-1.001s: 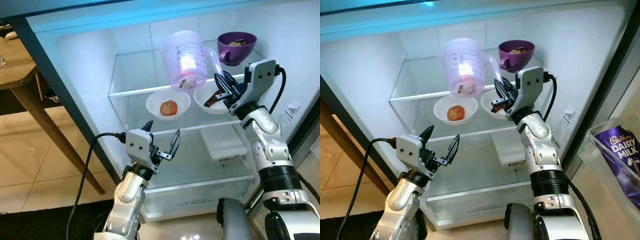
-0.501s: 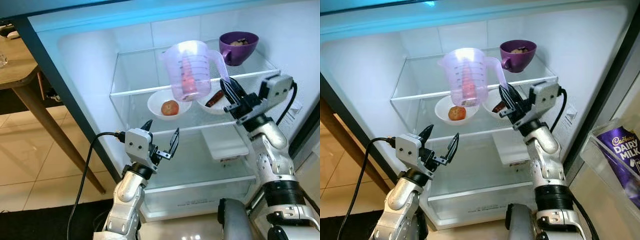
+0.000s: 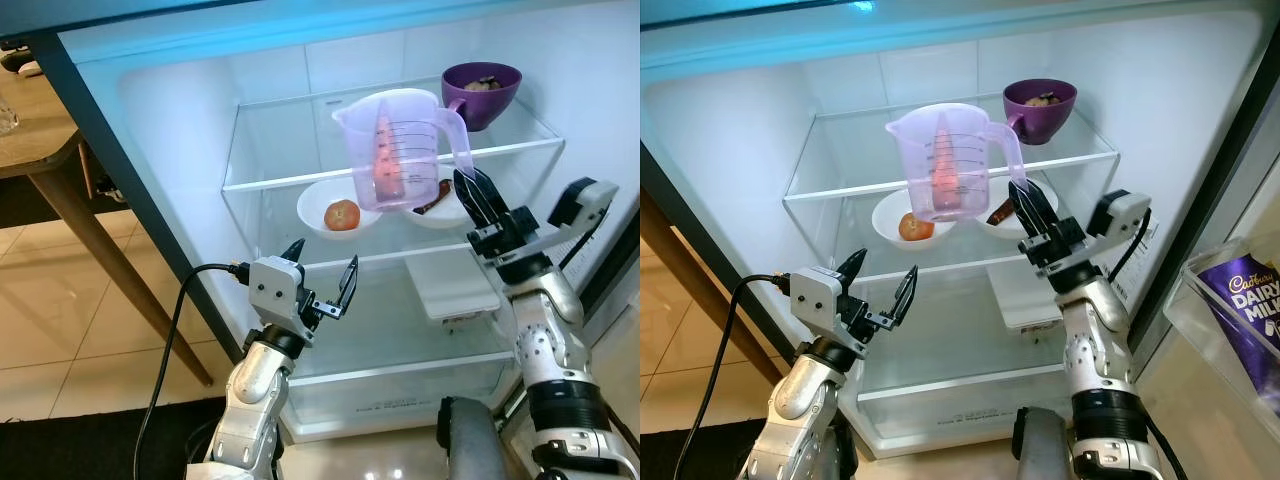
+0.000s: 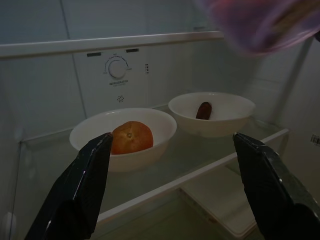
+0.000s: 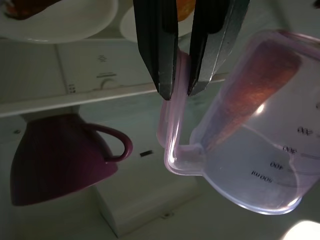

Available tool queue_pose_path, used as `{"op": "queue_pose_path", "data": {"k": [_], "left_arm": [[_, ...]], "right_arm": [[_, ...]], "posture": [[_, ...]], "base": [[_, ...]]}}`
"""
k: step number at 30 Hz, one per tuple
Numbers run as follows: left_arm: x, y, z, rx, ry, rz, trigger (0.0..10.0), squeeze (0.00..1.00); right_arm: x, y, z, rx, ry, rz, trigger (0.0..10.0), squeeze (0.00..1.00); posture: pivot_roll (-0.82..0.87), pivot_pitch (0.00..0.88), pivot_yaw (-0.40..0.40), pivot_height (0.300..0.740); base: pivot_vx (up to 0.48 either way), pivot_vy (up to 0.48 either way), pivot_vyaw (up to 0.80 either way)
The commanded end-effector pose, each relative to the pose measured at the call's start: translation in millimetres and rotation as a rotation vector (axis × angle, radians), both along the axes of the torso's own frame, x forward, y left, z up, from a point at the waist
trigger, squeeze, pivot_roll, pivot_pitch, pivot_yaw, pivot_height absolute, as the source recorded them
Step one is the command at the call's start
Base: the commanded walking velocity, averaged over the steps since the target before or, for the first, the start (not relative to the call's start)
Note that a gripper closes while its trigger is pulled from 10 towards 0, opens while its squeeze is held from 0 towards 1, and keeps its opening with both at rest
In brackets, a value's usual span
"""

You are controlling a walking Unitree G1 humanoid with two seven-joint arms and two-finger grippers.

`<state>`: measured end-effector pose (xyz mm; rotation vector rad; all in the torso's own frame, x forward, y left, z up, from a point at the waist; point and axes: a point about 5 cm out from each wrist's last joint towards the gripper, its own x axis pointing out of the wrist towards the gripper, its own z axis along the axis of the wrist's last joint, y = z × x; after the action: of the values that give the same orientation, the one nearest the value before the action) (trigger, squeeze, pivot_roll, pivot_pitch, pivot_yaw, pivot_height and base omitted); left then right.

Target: Restocking fridge

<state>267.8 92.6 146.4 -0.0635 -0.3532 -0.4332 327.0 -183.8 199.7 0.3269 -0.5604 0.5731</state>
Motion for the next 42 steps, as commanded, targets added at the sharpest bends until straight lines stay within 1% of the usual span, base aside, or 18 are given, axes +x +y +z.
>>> {"op": "queue_pose_path", "data": {"k": [1,5,7,10,13,16,18,21,22,25,26,27,28,30,34,38,39,42], "left_arm": [[0.8,5.9,-3,0.021,0.013,0.005,10.0,0.00],[0.8,6.7,-2,0.023,0.013,0.006,10.0,0.00],[0.8,6.6,-2,0.023,0.012,0.006,10.0,0.00],[0.9,6.8,0,0.019,0.010,0.001,10.0,0.00],[0.8,6.6,1,0.015,0.009,-0.005,10.0,0.00],[-0.8,2.2,5,-0.006,0.002,-0.068,10.0,0.00],[-1.5,0.7,6,-0.010,-0.001,-0.086,10.0,0.00],[-4.7,-5.3,10,-0.039,-0.002,-0.165,10.0,0.00],[-4.7,-5.3,10,-0.039,-0.002,-0.165,10.0,0.00],[-8.1,-10.9,16,-0.078,0.002,-0.252,10.0,0.00],[-8.1,-10.9,16,-0.078,0.002,-0.252,10.0,0.00],[-10.0,-13.9,20,-0.108,0.004,-0.319,10.0,0.00],[-10.7,-14.4,22,-0.118,0.003,-0.343,10.0,0.00],[-11.1,-14.6,24,-0.125,0.003,-0.360,10.0,0.00],[-12.5,-11.6,27,-0.173,0.037,-0.449,10.0,0.00],[-13.7,-9.8,25,-0.193,0.066,-0.489,10.0,0.00],[-14.8,-8.0,25,-0.218,0.093,-0.527,10.0,0.00],[-17.5,-4.1,24,-0.242,0.136,-0.599,10.0,0.00]], "right_arm": [[-4.2,0.2,6,0.020,-0.041,0.042,0.0,0.00],[-16.5,-7.1,2,0.024,-0.069,0.138,0.0,0.00],[-18.4,-9.4,2,0.028,-0.076,0.148,0.0,0.00],[-26.6,-16.7,0,0.023,-0.097,0.201,0.0,0.00],[-29.2,-18.4,-1,0.019,-0.102,0.218,0.0,0.00],[-39.2,-23.7,-8,0.000,-0.105,0.274,0.0,0.00],[-42.4,-25.0,-9,-0.001,-0.106,0.294,0.0,0.00],[-52.6,-29.8,-17,0.003,-0.092,0.361,0.0,0.00],[-52.6,-29.8,-17,0.003,-0.092,0.361,0.0,0.00],[-58.5,-33.5,-21,0.038,-0.092,0.394,0.0,0.00],[-58.5,-33.5,-21,0.038,-0.092,0.394,0.0,0.00],[-60.5,-35.9,-24,0.049,-0.091,0.403,0.0,0.00],[-61.0,-36.9,-24,0.053,-0.091,0.404,0.0,0.00],[-61.5,-37.6,-25,0.055,-0.091,0.407,0.0,0.00],[-64.0,-43.5,-27,0.066,-0.093,0.408,0.0,0.00],[-65.3,-46.6,-26,0.072,-0.097,0.409,0.0,0.00],[-66.3,-48.2,-27,0.073,-0.096,0.409,0.0,0.00],[-68.5,-49.8,-33,0.062,-0.069,0.414,0.0,0.00]], "posture": [[0.02,0.058,0.107,0.447],[0.02,0.059,0.107,0.447],[0.03,0.061,0.109,0.447],[0.03,0.060,0.109,0.447],[0.03,0.060,0.111,0.447],[0.04,0.057,0.111,0.447],[0.04,0.057,0.111,0.447],[0.04,0.055,0.111,0.447],[0.04,0.055,0.111,0.447],[0.04,0.053,0.111,0.447],[0.04,0.053,0.111,0.447],[0.04,0.053,0.111,0.447],[0.04,0.053,0.111,0.447],[0.04,0.053,0.111,0.447],[0.05,0.053,0.116,0.447],[0.05,0.054,0.118,0.447],[0.05,0.055,0.119,0.447],[0.05,0.056,0.119,0.447]], "base": [[0.000,0.000,0.00],[0.000,0.000,0.00],[0.000,0.000,0.00],[0.000,0.000,0.00],[0.000,0.000,0.00],[0.000,0.000,0.00],[0.000,0.000,0.00],[0.000,0.000,0.00],[0.000,0.000,0.00],[0.000,0.000,0.00],[0.000,0.000,0.00],[0.000,0.000,0.00],[0.000,0.000,0.00],[0.000,0.000,0.00],[0.000,0.000,0.00],[0.000,0.000,0.00],[0.000,0.000,0.00],[0.000,0.000,0.00]]}}
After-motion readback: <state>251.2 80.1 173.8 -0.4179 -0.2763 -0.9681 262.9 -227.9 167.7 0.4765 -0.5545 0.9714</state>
